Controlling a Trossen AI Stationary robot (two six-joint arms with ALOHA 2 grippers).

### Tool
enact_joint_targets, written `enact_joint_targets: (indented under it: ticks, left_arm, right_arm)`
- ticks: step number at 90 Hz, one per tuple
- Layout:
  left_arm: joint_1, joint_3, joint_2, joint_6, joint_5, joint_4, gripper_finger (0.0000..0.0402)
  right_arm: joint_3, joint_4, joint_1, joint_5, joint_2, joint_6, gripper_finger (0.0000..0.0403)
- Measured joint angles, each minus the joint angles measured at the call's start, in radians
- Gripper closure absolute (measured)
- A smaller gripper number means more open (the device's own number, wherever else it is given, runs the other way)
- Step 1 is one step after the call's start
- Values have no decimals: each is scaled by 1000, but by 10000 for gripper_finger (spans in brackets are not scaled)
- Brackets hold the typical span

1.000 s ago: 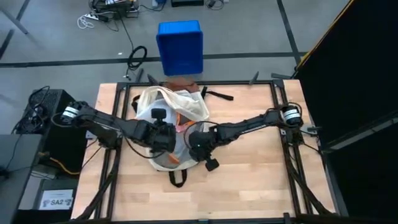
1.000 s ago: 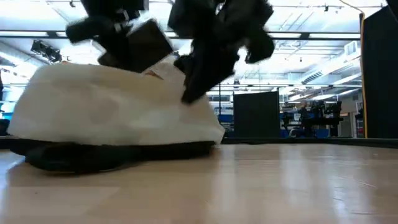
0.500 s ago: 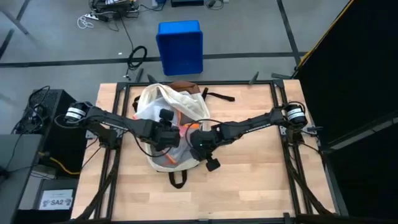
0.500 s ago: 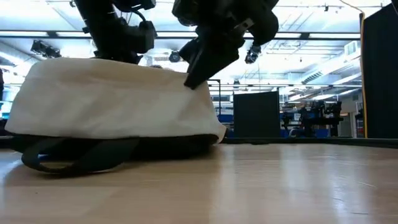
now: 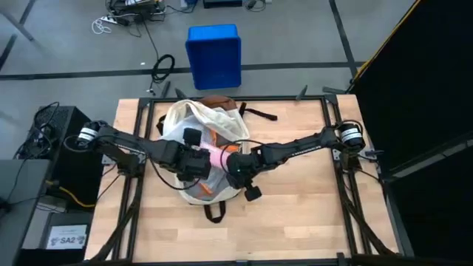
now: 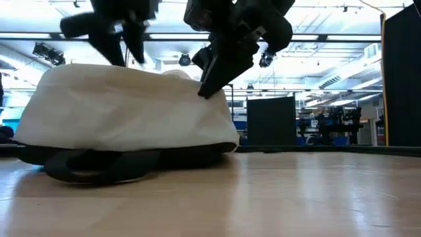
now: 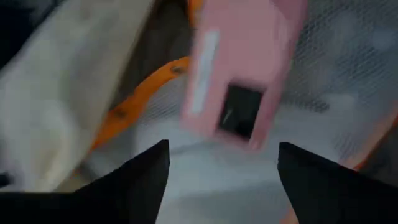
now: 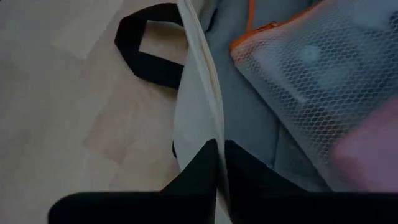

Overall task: Unpack backpack
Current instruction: Close the white backpack

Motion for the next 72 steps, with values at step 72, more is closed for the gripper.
enact_joint_targets:
  ticks: [72]
  left_arm:
    - [361, 73, -4, 446, -29, 156, 148]
  right_arm:
    - [0, -5, 3, -1, 0, 16, 403]
